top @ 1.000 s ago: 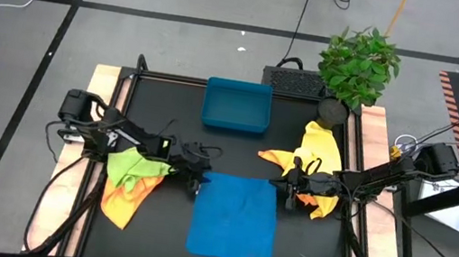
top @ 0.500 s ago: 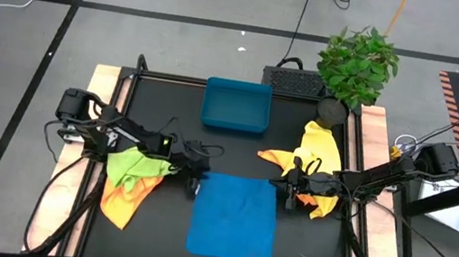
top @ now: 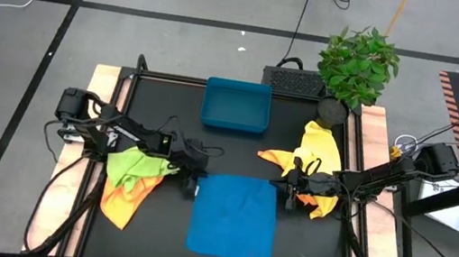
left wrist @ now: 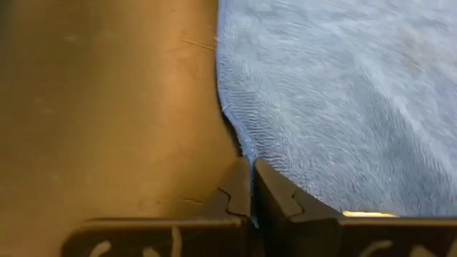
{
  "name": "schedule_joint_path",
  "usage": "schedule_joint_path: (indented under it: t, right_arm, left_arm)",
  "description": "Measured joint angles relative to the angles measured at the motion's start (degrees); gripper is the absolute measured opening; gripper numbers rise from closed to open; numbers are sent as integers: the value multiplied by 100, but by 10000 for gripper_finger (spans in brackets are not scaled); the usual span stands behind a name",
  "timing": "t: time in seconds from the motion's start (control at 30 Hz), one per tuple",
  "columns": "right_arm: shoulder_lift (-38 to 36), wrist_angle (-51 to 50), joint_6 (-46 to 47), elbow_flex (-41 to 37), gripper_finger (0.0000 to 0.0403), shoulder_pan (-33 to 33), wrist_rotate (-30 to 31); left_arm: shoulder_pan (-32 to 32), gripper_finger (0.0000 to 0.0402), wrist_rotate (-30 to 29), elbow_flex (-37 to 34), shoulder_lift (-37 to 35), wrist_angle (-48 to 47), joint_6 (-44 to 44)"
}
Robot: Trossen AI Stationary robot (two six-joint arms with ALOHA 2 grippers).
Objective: Fold microfiber towels
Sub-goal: Fold the blue microfiber cloth
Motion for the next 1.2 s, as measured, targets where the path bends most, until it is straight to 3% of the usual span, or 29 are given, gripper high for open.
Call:
schedule_joint_path:
  t: [0.17,0.4,0.47,0.57,0.67,0.9,1.2]
  right_arm:
    - [-2,112,-36,0,0,-7,4]
    - [-200,194,-208,19,0,-139,19]
    - [-337,-280,-281,158,0,-231,88]
    - [-426,-1778,-282,757,0,-417,178]
    - [-433,-2769,-354,1312,0,-481,172]
    - [-565,-2904,-872,1709,0,-400,170]
    - [-700,-2992,-881,1760,0,-138,162]
  left_arm:
    - [-28,4,-47,134,-377,-444,308]
    - [-75,2,-1209,433,-1168,-1438,743]
    - [-117,2,-1487,496,-1309,-1458,868]
    - [-138,1,-1829,503,-1648,-1567,1070]
    - [-138,1,-1886,500,-1862,-1673,1113]
    - [-461,1,-2070,509,-2078,-1637,1258]
    - [-1219,0,-2623,570,-2098,-2285,1217]
